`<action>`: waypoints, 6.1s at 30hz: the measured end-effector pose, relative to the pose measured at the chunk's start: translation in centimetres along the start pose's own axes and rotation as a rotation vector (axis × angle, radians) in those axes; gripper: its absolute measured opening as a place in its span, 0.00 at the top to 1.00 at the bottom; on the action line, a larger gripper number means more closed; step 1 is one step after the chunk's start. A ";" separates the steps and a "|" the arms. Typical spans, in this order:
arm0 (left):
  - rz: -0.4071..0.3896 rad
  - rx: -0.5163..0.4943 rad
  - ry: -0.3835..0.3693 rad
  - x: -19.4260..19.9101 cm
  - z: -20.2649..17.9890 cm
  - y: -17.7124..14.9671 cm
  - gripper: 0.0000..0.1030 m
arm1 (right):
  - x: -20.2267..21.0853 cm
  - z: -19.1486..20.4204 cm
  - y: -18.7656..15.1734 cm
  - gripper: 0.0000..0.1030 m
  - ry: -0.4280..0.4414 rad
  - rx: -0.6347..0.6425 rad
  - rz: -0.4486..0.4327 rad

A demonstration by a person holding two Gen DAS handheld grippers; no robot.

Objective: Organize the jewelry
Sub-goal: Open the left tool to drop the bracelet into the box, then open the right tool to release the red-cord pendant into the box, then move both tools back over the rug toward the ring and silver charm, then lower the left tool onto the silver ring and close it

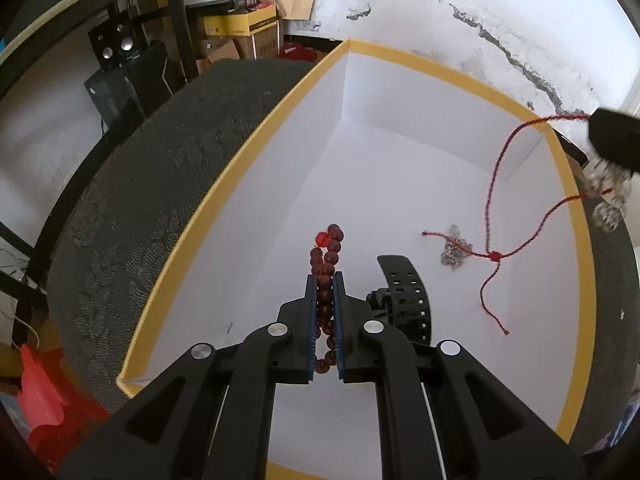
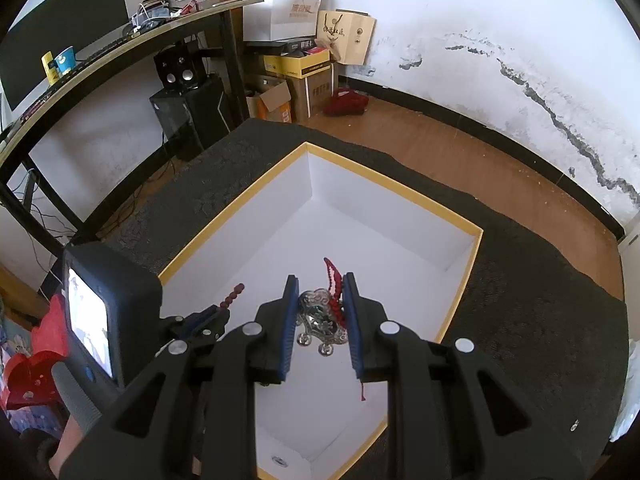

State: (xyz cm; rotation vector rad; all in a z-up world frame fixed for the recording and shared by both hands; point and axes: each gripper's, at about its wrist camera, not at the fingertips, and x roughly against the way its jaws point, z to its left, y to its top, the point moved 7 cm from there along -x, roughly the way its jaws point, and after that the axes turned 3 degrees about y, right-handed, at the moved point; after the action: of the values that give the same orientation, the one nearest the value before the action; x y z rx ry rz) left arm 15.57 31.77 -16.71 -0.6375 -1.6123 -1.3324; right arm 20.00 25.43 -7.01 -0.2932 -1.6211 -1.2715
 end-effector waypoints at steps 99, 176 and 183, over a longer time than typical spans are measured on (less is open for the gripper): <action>-0.176 -0.294 -0.169 11.1 -22.1 -5.2 0.08 | 18.4 -31.7 -26.7 0.06 -0.346 -0.524 -0.107; -0.156 -0.467 -0.231 -1.8 -38.6 -9.1 0.81 | 13.5 -40.4 -30.6 0.06 -0.336 -0.554 -0.006; -0.178 -0.485 -0.230 -0.2 -38.7 -8.8 0.81 | 13.1 -40.9 -30.8 0.06 -0.337 -0.565 0.006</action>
State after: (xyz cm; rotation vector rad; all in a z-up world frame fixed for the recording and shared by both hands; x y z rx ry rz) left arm 20.76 -7.35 -21.37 -0.9833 -1.5569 -1.8647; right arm 15.10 -26.22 -17.24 -0.8997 -1.4950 -1.7314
